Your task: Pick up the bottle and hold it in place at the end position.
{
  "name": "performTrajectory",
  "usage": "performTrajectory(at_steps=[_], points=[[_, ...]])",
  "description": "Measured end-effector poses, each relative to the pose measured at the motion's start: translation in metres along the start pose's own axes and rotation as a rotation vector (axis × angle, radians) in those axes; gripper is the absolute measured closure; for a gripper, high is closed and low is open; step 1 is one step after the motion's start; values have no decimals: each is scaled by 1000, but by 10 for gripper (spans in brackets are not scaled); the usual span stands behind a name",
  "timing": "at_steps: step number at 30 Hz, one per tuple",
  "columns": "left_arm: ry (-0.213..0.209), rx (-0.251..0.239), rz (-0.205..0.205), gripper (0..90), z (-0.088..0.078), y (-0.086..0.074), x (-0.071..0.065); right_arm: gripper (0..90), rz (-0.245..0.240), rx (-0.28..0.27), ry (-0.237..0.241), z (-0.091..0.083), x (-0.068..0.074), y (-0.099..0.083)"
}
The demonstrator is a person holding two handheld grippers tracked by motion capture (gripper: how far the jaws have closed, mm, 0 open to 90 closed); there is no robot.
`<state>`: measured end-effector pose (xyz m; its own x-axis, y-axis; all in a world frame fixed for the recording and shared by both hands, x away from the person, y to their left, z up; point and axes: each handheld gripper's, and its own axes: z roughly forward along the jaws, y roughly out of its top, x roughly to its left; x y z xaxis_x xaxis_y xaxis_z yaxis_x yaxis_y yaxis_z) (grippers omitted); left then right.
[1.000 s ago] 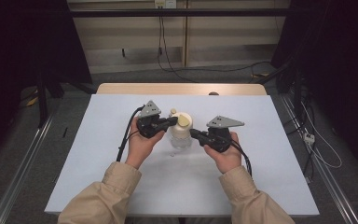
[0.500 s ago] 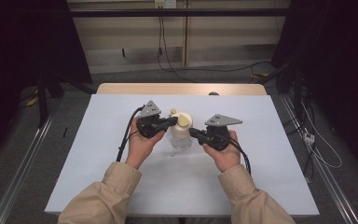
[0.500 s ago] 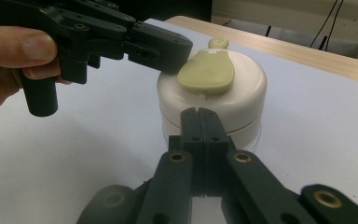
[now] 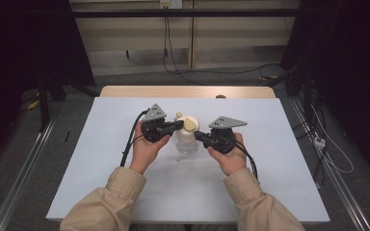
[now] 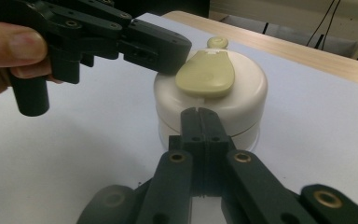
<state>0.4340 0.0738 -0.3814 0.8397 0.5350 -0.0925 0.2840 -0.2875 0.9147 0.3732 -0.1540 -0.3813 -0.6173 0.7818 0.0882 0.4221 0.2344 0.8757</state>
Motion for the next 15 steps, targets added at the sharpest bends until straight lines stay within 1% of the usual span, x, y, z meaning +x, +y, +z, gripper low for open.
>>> performTrajectory(at_steps=[2,4,9,15], points=[[0,-1,-1,900,0,0,0,900,-5,5,-6,1,0,1],[1,-5,-1,900,0,0,0,900,4,4,-8,2,-1,2],[1,-12,-2,900,0,-1,0,900,2,15,-14,5,-2,2],[6,-10,4,900,0,-1,-1,900,6,12,-11,5,-3,2]])
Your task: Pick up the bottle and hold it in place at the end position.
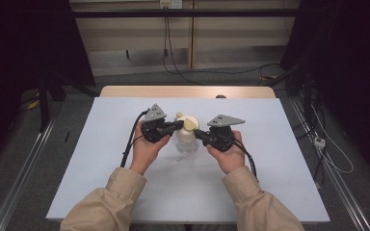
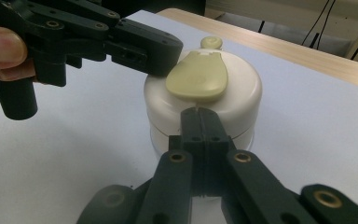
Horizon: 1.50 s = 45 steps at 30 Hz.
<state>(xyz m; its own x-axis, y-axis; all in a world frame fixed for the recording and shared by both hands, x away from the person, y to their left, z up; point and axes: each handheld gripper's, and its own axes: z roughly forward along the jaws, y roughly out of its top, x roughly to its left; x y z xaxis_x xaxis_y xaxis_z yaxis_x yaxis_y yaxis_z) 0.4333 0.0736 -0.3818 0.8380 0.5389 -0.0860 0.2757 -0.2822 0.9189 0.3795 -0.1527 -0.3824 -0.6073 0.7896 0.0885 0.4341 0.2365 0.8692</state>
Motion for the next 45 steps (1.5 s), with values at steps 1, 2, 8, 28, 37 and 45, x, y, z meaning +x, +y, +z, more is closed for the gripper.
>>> performTrajectory(at_steps=[1,2,8,28,37,45], points=[[2,-2,4,900,0,0,0,900,1,0,1,0,0,0],[5,-2,5,900,0,0,0,900,3,-2,1,0,0,0],[7,-4,2,900,0,0,2,900,8,-4,7,1,-1,0],[3,-2,-6,900,0,0,0,900,0,-8,10,1,1,4],[6,-3,-6,900,0,0,-1,900,4,-9,9,1,1,4],[6,-4,-7,900,0,-1,-1,900,1,-6,8,1,2,5]])
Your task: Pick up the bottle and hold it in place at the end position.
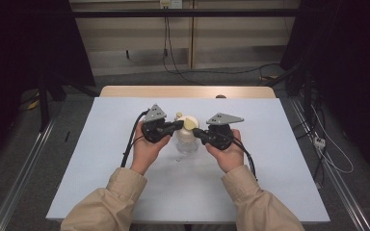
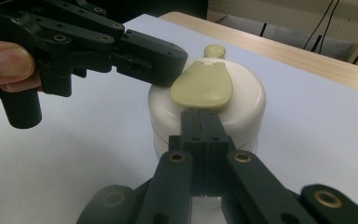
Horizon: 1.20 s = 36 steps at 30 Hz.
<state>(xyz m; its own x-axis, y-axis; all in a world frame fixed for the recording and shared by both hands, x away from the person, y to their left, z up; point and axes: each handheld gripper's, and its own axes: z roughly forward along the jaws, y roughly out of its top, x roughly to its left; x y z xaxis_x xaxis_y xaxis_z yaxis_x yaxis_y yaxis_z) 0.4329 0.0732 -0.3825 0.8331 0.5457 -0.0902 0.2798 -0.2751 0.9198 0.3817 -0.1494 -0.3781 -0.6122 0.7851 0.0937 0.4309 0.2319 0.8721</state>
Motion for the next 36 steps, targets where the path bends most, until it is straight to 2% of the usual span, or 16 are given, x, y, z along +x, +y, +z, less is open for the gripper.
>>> performTrajectory(at_steps=[36], points=[[4,-5,-7,900,-1,-1,0,900,-14,-3,-6,0,2,6]])
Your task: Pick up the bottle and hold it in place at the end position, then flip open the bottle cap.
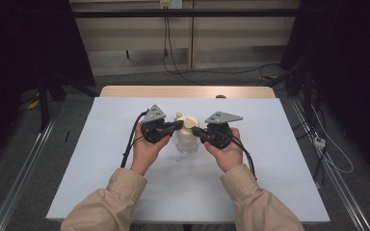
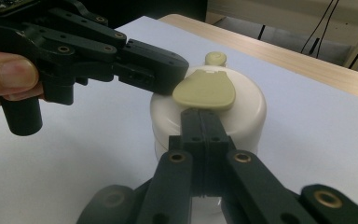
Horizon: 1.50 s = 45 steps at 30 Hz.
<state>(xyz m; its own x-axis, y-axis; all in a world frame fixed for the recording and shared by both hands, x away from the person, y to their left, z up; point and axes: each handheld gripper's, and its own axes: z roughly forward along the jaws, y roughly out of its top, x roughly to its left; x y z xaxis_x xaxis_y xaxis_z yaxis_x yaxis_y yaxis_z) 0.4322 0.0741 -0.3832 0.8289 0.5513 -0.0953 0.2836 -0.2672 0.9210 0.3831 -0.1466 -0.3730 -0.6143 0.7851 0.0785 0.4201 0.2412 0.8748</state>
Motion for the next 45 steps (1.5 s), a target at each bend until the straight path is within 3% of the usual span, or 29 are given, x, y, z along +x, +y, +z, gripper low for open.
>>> performTrajectory(at_steps=[45], points=[[11,-8,-8,900,-2,-1,-1,900,-5,-16,-3,0,-1,11]])
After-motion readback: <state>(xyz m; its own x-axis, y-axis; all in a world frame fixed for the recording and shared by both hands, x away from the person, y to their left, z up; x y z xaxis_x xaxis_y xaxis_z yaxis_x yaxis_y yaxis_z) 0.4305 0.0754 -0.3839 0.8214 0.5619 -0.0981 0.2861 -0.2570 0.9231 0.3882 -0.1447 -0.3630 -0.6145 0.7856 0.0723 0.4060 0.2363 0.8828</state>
